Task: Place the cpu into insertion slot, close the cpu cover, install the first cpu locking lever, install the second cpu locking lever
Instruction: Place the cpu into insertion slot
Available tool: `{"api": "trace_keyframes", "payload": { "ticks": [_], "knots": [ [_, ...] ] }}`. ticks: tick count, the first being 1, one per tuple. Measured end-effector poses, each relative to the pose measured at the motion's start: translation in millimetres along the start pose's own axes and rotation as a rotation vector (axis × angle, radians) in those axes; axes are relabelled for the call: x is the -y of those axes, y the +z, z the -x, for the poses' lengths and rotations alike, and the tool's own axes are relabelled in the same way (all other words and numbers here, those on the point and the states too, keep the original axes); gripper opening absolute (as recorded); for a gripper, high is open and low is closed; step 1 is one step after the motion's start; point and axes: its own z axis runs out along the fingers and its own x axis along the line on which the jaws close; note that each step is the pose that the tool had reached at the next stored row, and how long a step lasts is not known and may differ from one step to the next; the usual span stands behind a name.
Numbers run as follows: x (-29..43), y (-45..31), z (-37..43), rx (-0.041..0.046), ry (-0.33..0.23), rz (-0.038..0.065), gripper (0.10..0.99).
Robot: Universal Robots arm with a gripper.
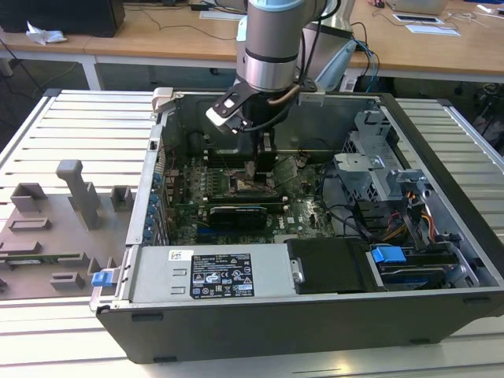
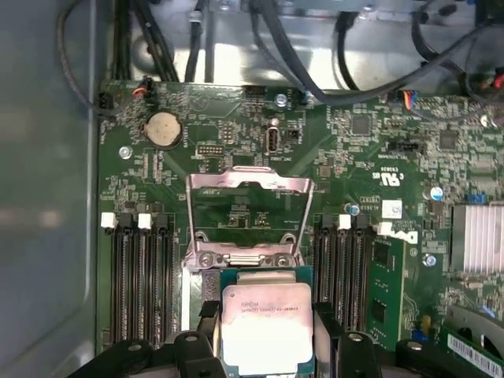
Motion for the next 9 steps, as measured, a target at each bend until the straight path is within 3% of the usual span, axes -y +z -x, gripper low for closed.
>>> {"api": "trace_keyframes", "payload": {
  "ticks": [3,9],
  "knots": [
    [3.8,8.5,-0.9,0.0000,0.000,0.000,0.545],
    [9.0,13.1,-7.9,-0.0001,0.000,0.000,0.545]
  ]
}}
